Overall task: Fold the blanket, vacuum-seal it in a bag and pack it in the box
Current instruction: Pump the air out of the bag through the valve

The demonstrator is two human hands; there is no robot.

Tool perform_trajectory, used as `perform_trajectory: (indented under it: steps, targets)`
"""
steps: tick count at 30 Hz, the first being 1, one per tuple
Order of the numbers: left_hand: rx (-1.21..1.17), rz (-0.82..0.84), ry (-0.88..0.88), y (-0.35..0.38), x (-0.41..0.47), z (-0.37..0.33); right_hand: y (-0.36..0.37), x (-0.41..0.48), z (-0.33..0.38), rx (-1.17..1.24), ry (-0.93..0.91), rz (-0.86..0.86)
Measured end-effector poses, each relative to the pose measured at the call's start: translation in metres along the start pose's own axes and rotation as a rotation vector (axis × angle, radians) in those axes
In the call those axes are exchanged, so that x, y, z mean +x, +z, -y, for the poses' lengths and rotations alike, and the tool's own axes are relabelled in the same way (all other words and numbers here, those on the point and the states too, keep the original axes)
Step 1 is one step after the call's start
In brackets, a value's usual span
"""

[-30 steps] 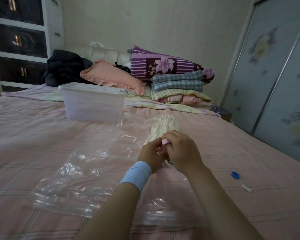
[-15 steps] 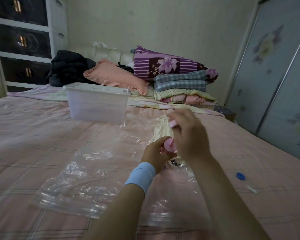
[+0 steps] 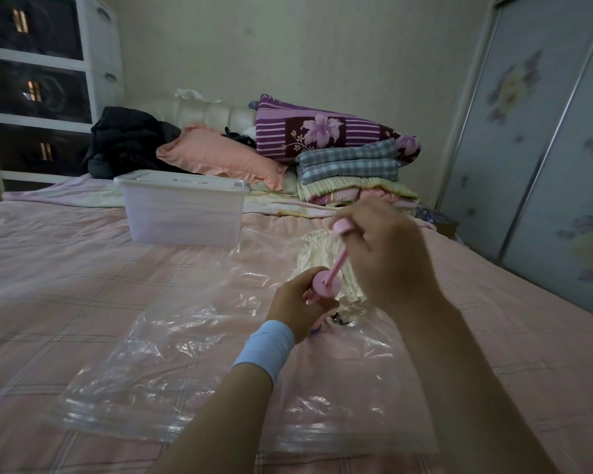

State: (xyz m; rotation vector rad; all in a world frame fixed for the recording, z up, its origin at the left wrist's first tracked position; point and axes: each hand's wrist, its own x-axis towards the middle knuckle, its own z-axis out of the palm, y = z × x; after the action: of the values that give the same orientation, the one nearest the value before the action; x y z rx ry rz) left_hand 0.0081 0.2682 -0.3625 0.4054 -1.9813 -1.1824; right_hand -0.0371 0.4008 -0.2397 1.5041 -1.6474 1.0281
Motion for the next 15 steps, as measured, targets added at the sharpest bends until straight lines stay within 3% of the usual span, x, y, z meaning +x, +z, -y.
perform_trajectory:
  steps: [3,6,12,15]
  targets:
    - [0.012,-0.004,-0.018,-0.001,0.000,0.005,-0.006,0.006,0.006,0.008,-0.019,-0.117]
    - [0.028,0.023,-0.033,0.000,-0.001,0.006,0.013,0.003,-0.002,0.003,-0.021,-0.125]
    - [0.060,0.015,-0.055,0.000,-0.004,-0.002,0.066,-0.054,-0.030,-0.149,0.103,0.252]
    - [0.098,0.001,-0.048,0.002,-0.006,-0.002,0.070,-0.061,-0.036,-0.089,0.123,0.270]
